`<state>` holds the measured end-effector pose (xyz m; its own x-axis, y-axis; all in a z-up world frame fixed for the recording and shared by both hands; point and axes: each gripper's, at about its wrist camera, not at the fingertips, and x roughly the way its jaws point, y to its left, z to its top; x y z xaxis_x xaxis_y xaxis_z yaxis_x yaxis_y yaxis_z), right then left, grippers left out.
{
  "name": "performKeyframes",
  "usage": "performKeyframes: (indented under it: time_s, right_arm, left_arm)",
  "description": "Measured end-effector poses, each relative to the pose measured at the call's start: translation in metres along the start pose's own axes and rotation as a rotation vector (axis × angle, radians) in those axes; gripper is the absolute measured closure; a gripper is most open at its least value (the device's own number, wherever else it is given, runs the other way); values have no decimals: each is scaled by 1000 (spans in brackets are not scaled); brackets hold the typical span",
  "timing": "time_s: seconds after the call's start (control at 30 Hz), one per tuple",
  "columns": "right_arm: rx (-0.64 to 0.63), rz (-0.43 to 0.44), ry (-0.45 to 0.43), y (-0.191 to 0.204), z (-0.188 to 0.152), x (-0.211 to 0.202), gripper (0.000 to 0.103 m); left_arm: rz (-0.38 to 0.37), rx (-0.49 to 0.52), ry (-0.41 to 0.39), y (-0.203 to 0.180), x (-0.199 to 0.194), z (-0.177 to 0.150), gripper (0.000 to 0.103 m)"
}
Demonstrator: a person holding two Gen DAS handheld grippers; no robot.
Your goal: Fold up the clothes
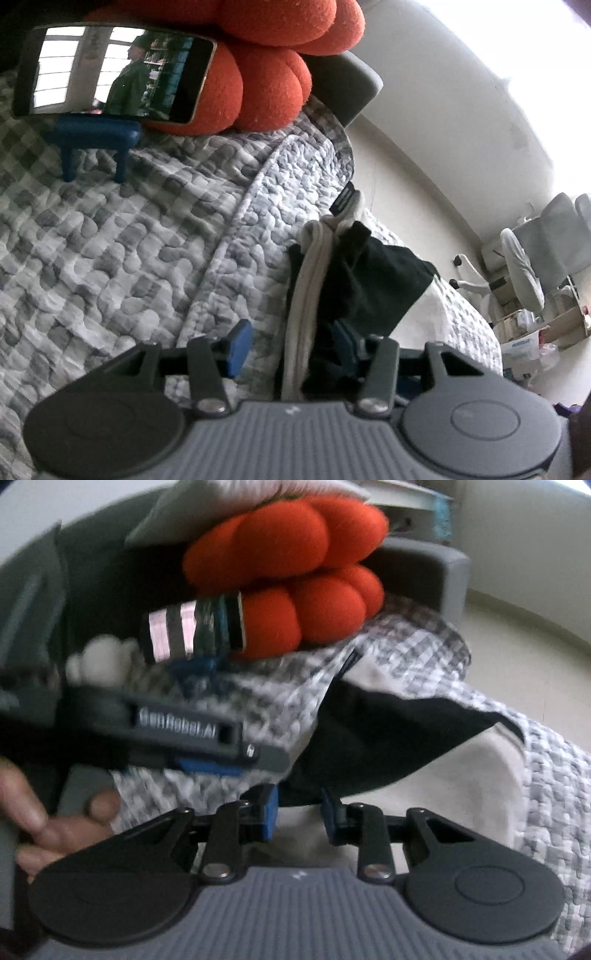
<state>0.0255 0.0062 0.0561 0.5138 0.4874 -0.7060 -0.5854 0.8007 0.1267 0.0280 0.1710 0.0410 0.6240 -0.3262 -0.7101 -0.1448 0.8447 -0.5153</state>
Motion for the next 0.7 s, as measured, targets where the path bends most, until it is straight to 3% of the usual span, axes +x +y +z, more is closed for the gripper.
performKeyframes:
  time_s: [0.37,0.5,0.7]
  right_arm:
    - [-41,-11,39,7,-8,11,70]
    - [-19,11,3,-1,-8,-5,71]
    - [72,-29,-57,-31,-5,-45,61]
  left_arm:
    - [22,28,19,-7,9,-4,54]
    - [15,21,16,-7,9,-4,54]
    - [25,35,14,-12,11,-5,54]
